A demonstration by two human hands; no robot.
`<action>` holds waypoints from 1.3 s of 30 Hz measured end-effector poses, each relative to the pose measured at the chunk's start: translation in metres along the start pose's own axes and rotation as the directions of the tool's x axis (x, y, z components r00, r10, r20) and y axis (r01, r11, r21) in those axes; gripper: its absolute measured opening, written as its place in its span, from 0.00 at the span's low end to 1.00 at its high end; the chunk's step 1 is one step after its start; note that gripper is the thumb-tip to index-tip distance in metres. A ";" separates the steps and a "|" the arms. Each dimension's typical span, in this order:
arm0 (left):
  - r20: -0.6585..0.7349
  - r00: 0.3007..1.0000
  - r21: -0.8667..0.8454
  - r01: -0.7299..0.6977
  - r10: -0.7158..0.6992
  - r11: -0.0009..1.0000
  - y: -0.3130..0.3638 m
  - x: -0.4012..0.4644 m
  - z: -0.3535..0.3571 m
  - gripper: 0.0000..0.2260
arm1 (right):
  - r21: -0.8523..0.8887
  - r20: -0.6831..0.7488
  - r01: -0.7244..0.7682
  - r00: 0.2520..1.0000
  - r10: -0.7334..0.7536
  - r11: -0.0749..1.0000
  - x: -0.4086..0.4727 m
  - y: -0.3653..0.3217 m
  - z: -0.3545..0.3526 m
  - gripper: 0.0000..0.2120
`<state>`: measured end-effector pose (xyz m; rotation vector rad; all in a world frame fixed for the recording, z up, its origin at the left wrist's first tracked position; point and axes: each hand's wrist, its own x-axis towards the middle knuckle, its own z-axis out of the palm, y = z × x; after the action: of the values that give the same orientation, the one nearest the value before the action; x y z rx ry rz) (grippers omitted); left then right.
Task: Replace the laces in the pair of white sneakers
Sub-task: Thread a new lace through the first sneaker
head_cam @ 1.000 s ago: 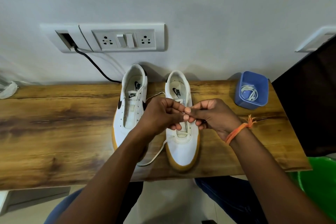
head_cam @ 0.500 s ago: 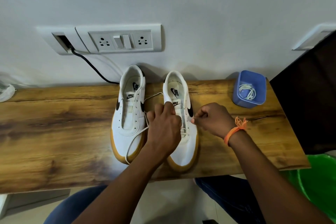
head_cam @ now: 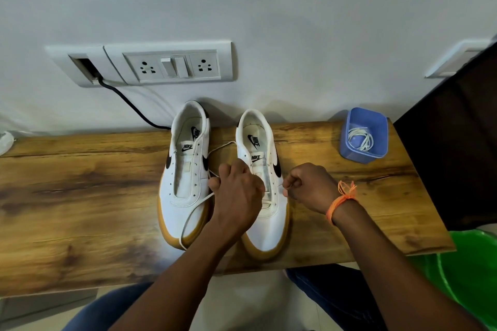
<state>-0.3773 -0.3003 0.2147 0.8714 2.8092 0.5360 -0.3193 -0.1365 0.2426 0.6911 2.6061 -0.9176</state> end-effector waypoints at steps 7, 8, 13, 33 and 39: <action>0.110 0.994 0.021 0.017 -0.019 1.000 0.005 0.001 -0.010 0.08 | -0.003 0.046 0.042 0.998 -0.041 0.999 -0.001 -0.004 0.006 0.08; 0.134 0.990 -0.023 0.035 -0.031 0.999 0.005 0.002 -0.013 0.08 | -0.003 0.045 0.043 0.998 -0.043 0.999 -0.001 -0.003 0.006 0.08; 0.180 0.980 -0.075 0.095 -0.080 0.993 0.006 0.005 -0.020 0.07 | 0.012 0.049 0.048 0.998 -0.048 0.999 0.000 -0.002 0.006 0.09; 0.193 0.952 -0.163 0.272 -0.240 0.948 0.018 0.000 -0.006 0.07 | -0.008 -0.044 0.040 0.998 -0.040 0.999 -0.003 -0.008 0.014 0.09; 0.303 0.927 -0.245 0.301 -0.222 0.922 0.014 0.005 -0.010 0.12 | -0.005 -0.029 0.064 0.998 -0.064 0.998 -0.004 -0.010 0.016 0.09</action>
<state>-0.3768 -0.2897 0.2289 0.4564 2.4628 0.7009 -0.3189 -0.1549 0.2377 0.6281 2.6694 -0.9264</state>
